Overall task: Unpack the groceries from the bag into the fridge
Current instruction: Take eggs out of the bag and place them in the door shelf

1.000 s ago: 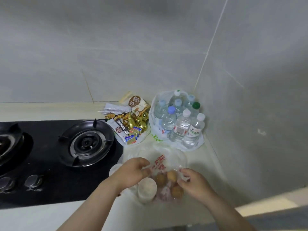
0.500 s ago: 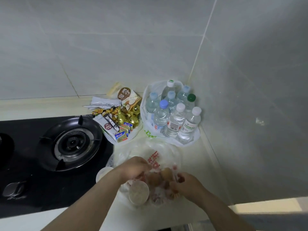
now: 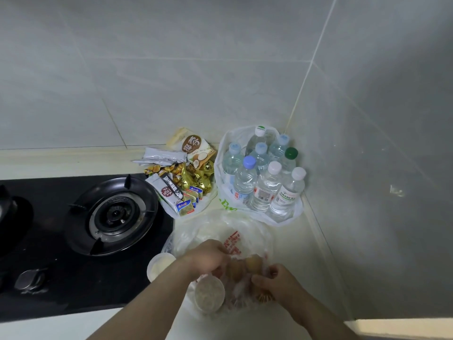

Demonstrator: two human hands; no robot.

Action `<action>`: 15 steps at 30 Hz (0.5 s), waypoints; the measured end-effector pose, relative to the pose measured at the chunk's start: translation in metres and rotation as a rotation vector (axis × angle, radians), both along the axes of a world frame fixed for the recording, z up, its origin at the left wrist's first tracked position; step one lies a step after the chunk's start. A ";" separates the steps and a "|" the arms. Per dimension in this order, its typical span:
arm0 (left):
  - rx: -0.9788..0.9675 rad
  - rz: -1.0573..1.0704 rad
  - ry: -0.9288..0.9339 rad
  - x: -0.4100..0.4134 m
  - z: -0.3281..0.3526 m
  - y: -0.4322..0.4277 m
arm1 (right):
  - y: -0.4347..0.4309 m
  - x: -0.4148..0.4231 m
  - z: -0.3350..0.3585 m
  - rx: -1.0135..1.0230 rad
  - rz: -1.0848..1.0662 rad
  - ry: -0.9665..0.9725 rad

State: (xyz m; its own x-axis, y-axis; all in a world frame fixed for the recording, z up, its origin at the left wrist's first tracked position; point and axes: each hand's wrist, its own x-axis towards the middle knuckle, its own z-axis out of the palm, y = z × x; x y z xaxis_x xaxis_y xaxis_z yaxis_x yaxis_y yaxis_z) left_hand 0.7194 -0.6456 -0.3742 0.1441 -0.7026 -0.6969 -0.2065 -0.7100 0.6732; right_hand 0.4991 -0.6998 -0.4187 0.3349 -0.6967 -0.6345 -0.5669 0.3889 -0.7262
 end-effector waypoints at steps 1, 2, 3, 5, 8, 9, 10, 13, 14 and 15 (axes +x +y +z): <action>-0.020 0.018 0.005 -0.001 0.003 -0.002 | -0.001 0.000 0.003 -0.008 -0.013 -0.009; -0.039 0.039 0.012 -0.001 0.006 -0.004 | -0.004 -0.001 0.005 -0.016 -0.027 -0.019; -0.064 0.062 0.014 -0.001 0.007 -0.007 | -0.007 -0.001 0.008 -0.023 -0.048 -0.035; -0.122 0.114 0.025 0.000 0.012 -0.013 | -0.014 0.000 0.020 -0.040 -0.087 -0.093; -0.210 0.230 0.097 0.003 0.023 -0.021 | -0.027 0.003 0.049 -0.070 -0.114 -0.193; -0.241 0.261 0.126 0.004 0.028 -0.023 | -0.032 0.005 0.059 -0.091 -0.112 -0.212; -0.277 0.288 0.158 0.006 0.035 -0.024 | -0.036 0.007 0.069 -0.114 -0.106 -0.231; -0.378 0.424 0.286 0.010 0.054 -0.020 | -0.046 0.016 0.099 -0.174 -0.086 -0.295; -0.405 0.475 0.338 0.013 0.059 -0.017 | -0.047 0.019 0.108 -0.182 -0.077 -0.317; -0.426 0.518 0.390 0.015 0.063 -0.013 | -0.047 0.024 0.116 -0.190 -0.065 -0.341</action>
State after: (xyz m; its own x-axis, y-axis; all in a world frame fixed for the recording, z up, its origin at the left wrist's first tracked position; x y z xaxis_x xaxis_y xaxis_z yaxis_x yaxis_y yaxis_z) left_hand 0.7339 -0.6587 -0.3112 0.3276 -0.8311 -0.4493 0.3889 -0.3148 0.8658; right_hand 0.5227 -0.7471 -0.3031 0.4559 -0.8175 -0.3519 -0.2591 0.2563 -0.9312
